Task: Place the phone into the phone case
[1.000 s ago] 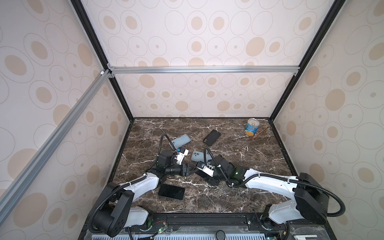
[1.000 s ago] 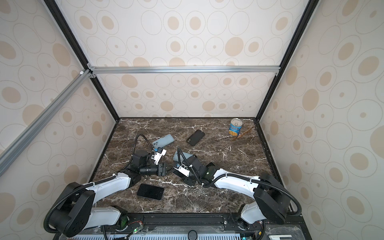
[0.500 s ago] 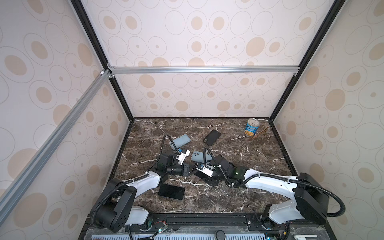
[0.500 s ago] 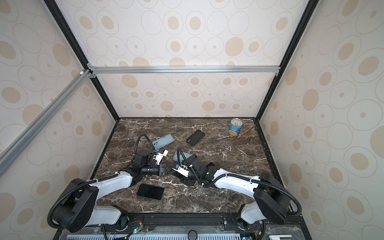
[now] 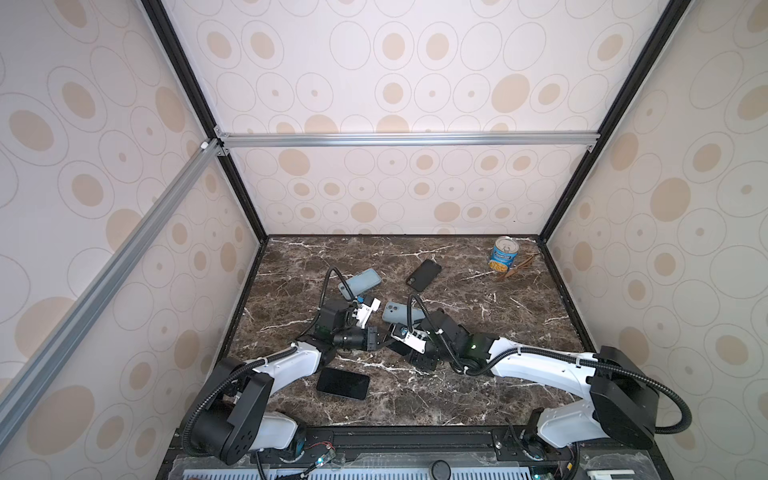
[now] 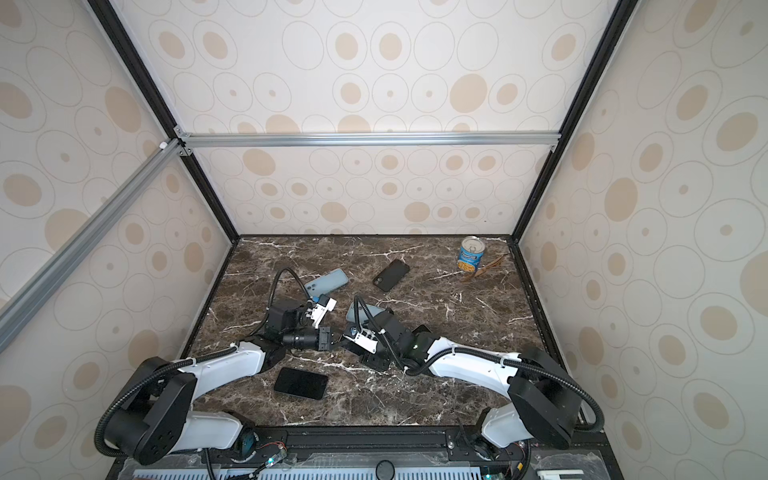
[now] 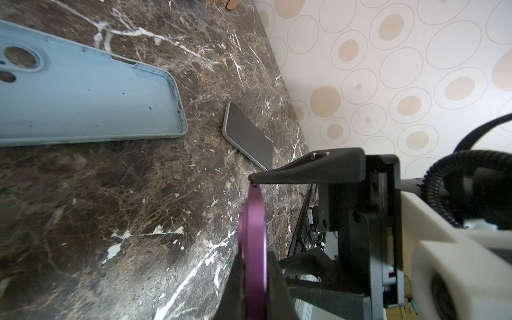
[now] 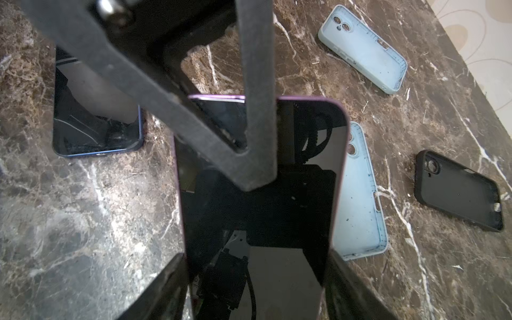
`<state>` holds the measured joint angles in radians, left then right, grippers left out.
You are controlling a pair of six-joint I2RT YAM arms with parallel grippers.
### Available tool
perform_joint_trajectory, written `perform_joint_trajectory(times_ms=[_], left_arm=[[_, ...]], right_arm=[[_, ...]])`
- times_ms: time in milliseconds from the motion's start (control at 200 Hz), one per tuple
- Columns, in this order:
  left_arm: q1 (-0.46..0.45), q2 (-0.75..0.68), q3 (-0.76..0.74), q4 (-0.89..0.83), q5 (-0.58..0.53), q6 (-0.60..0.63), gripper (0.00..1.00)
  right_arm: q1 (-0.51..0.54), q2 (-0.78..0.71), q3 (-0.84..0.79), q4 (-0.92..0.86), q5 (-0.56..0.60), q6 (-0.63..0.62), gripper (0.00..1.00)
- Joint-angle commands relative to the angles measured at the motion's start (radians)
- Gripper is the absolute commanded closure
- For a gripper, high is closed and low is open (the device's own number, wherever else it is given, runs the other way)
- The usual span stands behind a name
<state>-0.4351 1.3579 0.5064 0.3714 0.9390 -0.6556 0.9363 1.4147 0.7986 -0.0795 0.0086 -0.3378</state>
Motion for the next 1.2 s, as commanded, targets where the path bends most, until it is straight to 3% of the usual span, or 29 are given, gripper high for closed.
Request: perform_joint_trajectory(times_ms=[0, 165, 490, 545, 990, 1190], left_arm=[[-0.008, -0.031, 0.048, -0.024, -0.020, 0.064, 1.00], [-0.008, -0.079, 0.044, -0.028, -0.062, 0.080, 1.00], [-0.006, -0.121, 0.041, -0.014, -0.066, 0.077, 1.00], [-0.007, -0.126, 0.043, -0.017, -0.070, 0.082, 1.00], [0.007, -0.203, 0.032, 0.031, -0.088, 0.070, 1.00], [0.013, -0.264, 0.050, 0.028, -0.161, 0.077, 1.00]], right_arm=[[0.006, -0.039, 0.026, 0.034, -0.004, 0.007, 0.32], [0.006, -0.051, 0.045, 0.021, 0.016, 0.050, 0.25], [0.006, -0.050, 0.111, -0.076, -0.056, 0.079, 0.09], [0.006, -0.054, 0.120, -0.084, -0.055, 0.093, 0.00], [0.002, -0.212, 0.116, -0.039, -0.048, 0.175, 0.00], [-0.028, -0.299, 0.118, -0.017, -0.036, 0.241, 0.00]])
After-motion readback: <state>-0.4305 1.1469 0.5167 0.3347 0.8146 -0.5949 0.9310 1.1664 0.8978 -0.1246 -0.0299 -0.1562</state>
